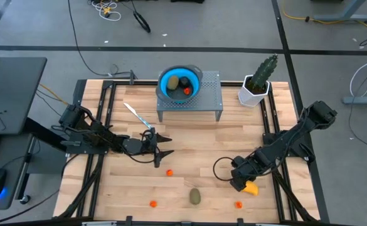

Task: Pick & Place Fruit
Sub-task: Put the yellow mango into the blue strainer bowl

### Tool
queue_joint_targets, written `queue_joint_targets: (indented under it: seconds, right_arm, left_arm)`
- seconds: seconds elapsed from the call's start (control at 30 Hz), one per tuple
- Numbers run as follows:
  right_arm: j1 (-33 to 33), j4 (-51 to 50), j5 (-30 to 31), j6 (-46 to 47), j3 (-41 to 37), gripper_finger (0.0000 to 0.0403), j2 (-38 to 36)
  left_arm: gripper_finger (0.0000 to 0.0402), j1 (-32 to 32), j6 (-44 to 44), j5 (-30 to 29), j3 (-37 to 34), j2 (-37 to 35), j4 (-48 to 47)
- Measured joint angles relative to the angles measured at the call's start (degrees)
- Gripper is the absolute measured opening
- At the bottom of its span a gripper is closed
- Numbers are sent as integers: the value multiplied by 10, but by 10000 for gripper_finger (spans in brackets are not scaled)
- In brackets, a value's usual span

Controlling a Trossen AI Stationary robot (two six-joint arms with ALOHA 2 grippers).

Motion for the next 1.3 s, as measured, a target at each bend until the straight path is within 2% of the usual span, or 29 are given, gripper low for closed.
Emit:
queue_joint_targets:
  seconds: [0.2,0.37,0.63,0.8,1.07,1.2,1.3]
  right_arm:
    - [29,-9,37,-16,0,307,5]
    - [44,-13,43,-37,0,307,35]
    - [46,-12,-16,-25,0,307,73]
    - [46,-10,-18,-9,0,297,73]
    - [27,1,-22,13,0,227,73]
    - [-2,14,-17,-16,3,232,59]
    - [-38,10,-1,-71,21,243,43]
  left_arm:
    - [272,-1,-1,-1,0,0,0]
    - [272,-1,-1,-4,0,0,0]
    - [272,-1,-1,-6,0,0,1]
    - [272,-1,-1,-6,0,0,1]
    - [272,-1,-1,-6,0,0,1]
    - [272,-1,-1,-6,0,0,2]
    - [272,-1,1,-10,0,0,2]
